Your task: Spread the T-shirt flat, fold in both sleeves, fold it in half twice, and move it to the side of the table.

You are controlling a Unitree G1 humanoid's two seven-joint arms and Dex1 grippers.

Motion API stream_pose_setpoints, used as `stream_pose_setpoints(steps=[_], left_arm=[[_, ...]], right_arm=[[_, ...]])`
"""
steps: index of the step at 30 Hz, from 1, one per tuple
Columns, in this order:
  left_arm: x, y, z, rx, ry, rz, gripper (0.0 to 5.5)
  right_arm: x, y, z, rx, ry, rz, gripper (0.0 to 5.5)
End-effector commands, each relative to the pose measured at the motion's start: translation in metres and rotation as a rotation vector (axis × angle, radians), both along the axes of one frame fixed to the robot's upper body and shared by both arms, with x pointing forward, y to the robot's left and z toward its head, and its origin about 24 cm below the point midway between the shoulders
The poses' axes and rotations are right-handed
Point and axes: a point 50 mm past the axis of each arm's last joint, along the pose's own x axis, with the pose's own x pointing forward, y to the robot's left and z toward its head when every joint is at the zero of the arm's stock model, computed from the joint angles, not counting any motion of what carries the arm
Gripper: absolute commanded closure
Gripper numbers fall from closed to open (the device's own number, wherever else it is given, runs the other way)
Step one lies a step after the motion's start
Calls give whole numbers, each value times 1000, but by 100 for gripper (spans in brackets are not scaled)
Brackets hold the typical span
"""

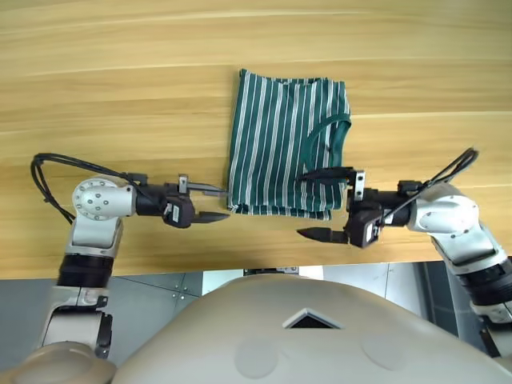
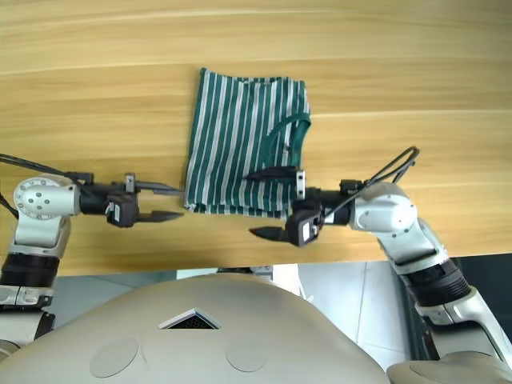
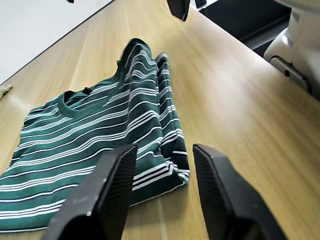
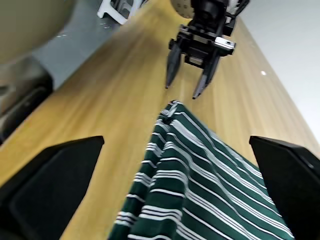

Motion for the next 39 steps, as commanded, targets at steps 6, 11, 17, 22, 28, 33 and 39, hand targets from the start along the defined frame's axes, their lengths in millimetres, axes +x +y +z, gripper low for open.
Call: stream_pose_setpoints(steps=[6, 11, 17, 22, 28, 33, 39], left_arm=[[2, -3, -11, 75, -36, -1, 212], [5, -3, -16, 111, -58, 11, 131], [7, -1, -21, 147, -73, 17, 32], [6, -1, -24, 163, -82, -6, 12], [2, 1, -27, 181, -80, -49, 76], [2, -1, -27, 175, -88, -64, 158], [10, -4, -31, 195, -120, -56, 254]], right_arm=[[9, -20, -38, -253, -9, -110, 10], [17, -26, -47, -301, -33, -168, 10], [22, -35, -48, -317, -56, -224, 10], [18, -37, -47, -316, -50, -222, 10], [11, -40, -46, -317, -37, -217, 10], [6, -45, -45, -325, -18, -234, 10], [5, -46, -46, -328, -9, -247, 43]])
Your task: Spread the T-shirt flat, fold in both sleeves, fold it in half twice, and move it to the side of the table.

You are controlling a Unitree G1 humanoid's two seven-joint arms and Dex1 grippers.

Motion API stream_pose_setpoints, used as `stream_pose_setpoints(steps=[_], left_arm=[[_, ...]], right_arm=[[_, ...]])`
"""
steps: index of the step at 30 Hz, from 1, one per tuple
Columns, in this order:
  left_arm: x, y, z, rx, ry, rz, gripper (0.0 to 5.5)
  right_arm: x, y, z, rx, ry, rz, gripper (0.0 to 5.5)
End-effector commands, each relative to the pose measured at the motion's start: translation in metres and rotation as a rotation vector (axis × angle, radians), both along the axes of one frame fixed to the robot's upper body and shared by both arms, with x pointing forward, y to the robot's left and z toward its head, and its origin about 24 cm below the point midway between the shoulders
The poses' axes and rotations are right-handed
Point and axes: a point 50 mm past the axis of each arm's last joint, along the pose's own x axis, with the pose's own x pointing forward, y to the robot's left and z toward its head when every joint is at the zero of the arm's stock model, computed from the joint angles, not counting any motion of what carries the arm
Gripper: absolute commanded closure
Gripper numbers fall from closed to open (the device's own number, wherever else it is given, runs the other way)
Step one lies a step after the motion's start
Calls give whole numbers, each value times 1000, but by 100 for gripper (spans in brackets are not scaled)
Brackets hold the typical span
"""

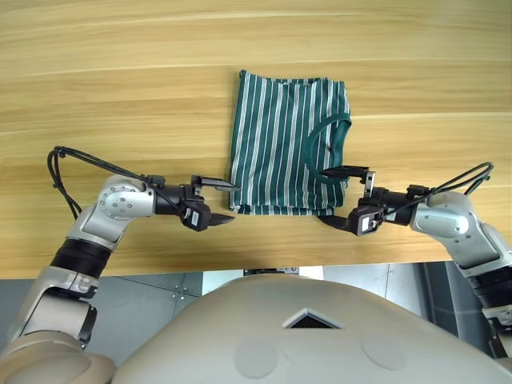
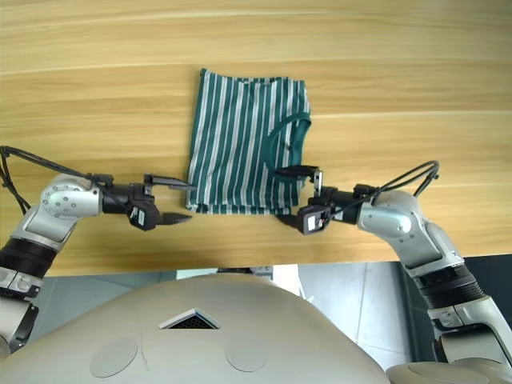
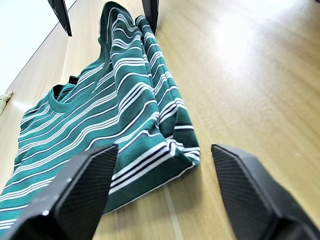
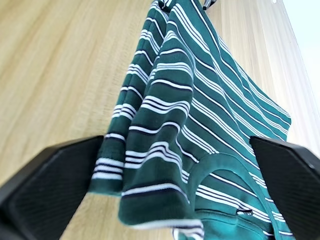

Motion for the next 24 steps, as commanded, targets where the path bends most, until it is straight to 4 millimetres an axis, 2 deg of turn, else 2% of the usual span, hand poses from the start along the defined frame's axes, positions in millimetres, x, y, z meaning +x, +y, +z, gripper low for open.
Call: stream_pose_setpoints(steps=[1, 6, 15, 17, 24], left_arm=[[1, 4, -12, 106, 19, -5, 266], [9, 1, -11, 88, -15, 19, 349], [3, -1, -13, 92, 1, -16, 508], [1, 0, -14, 100, 1, -25, 524], [0, 1, -10, 79, -10, -35, 525]], right_arm=[[-9, -12, -15, -111, 89, -18, 59], [-9, -12, -17, -113, 95, -25, 148], [-2, -11, -25, -130, 100, -53, 328], [-1, -10, -24, -123, 96, -51, 365], [-2, -9, -22, -112, 93, -36, 501]])
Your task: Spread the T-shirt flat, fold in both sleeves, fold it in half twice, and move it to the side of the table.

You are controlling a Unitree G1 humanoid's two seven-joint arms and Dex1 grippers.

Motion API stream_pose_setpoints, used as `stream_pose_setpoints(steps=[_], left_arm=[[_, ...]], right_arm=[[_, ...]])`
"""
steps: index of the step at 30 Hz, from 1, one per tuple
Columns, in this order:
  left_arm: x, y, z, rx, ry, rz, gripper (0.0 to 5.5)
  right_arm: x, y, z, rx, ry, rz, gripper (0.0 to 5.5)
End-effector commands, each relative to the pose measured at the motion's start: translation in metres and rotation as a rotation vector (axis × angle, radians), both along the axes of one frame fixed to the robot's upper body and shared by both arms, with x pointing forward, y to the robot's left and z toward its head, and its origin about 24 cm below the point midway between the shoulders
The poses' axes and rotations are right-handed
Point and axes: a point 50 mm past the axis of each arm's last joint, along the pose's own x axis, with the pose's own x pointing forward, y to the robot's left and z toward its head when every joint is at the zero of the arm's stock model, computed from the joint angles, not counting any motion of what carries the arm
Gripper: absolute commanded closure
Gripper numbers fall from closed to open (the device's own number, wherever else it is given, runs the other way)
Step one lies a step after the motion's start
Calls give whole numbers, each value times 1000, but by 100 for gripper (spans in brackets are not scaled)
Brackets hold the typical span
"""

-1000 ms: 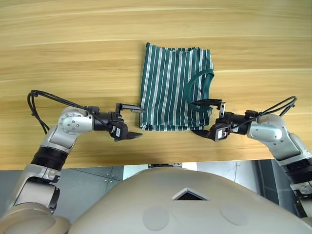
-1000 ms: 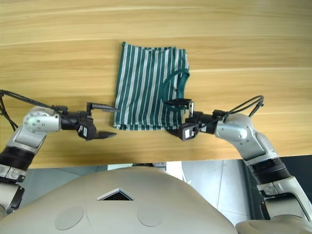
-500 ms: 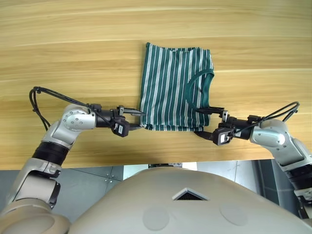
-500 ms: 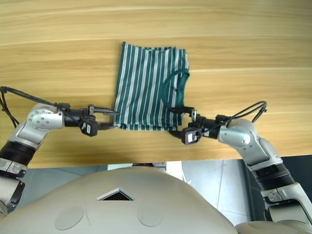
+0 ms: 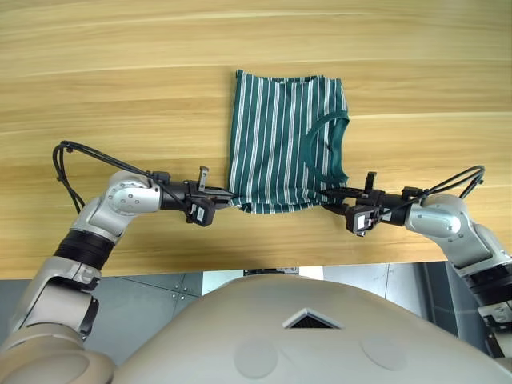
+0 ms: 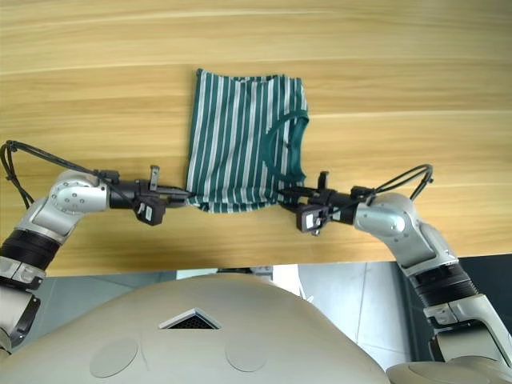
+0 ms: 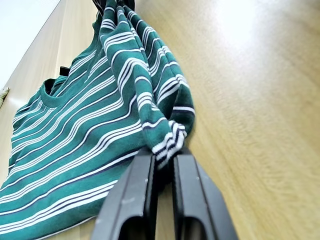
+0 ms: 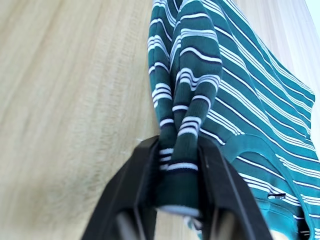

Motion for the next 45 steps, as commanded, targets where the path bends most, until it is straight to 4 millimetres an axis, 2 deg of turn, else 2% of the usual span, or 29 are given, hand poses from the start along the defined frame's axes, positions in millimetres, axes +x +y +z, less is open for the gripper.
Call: stream_pose_setpoints(steps=[1, 4, 17, 27, 34, 39, 45], left_arm=[[-6, 4, -4, 40, 28, -18, 525], [-5, 5, 0, 26, 28, -22, 525], [-16, 9, 25, -69, 85, -97, 526], [-38, 13, 37, -108, 146, -184, 526], [-40, 15, 51, -174, 124, -143, 526], [-26, 15, 49, -212, 124, -31, 526], [18, 17, 37, -270, 99, 199, 526]], right_arm=[[-6, -6, -8, -70, 50, 4, 514], [-8, -7, -5, -68, 54, 16, 531], [-13, -8, 16, -20, 15, 61, 531], [-32, -13, 41, 61, -11, 121, 531], [-46, -12, 51, 95, -15, 158, 531], [-38, -12, 42, 54, -14, 118, 531], [-8, -9, 39, 55, -95, 7, 531]])
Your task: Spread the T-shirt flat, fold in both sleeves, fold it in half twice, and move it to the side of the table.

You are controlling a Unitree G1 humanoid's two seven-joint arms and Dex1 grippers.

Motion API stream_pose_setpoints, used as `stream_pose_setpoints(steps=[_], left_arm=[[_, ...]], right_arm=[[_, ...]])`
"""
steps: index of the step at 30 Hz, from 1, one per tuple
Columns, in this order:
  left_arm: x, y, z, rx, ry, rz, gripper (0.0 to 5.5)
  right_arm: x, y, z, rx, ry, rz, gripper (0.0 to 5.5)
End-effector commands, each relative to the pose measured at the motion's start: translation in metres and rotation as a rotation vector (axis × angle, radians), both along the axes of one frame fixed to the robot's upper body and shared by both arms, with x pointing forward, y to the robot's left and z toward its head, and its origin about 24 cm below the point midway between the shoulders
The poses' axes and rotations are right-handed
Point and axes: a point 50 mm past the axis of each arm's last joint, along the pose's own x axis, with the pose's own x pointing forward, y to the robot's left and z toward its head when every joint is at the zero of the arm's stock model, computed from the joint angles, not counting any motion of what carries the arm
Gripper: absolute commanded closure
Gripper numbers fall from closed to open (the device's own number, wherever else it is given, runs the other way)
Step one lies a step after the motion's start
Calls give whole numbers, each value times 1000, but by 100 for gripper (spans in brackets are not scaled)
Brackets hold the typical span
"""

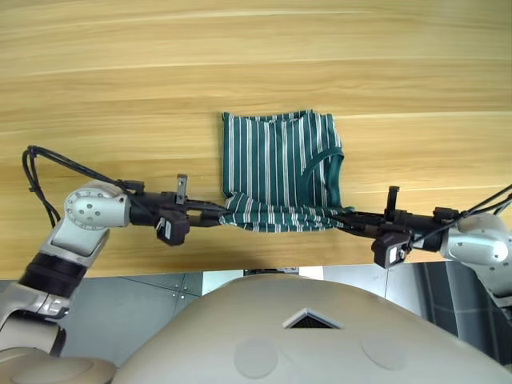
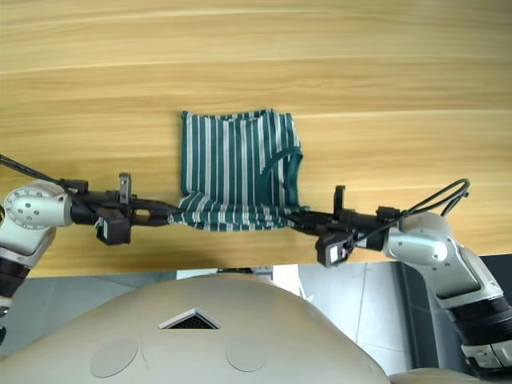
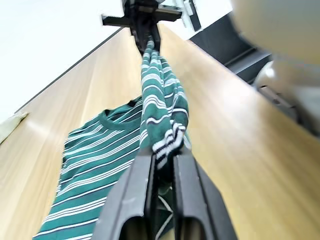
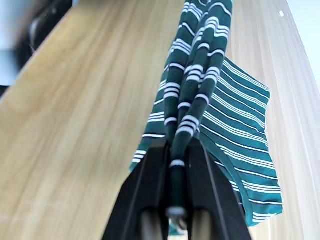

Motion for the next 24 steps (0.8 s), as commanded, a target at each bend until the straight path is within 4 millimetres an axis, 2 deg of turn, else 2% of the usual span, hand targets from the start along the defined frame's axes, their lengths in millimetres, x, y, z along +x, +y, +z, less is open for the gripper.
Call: stream_pose_setpoints(steps=[1, 5, 10, 18, 24], left_arm=[[26, 5, -3, -15, -17, 130, 526], [45, 2, 1, -80, -35, 209, 526], [66, 0, -6, -94, -15, 297, 526], [107, -11, -22, -65, 11, 487, 526], [127, -21, -30, -92, 45, 590, 526]], right_arm=[[23, 2, 4, 5, -77, -77, 531], [64, 9, 16, 49, -176, -196, 531], [96, 13, 19, 25, -248, -277, 531], [133, 24, 1, -78, -267, -346, 531], [161, 33, -17, -95, -227, -406, 531]])
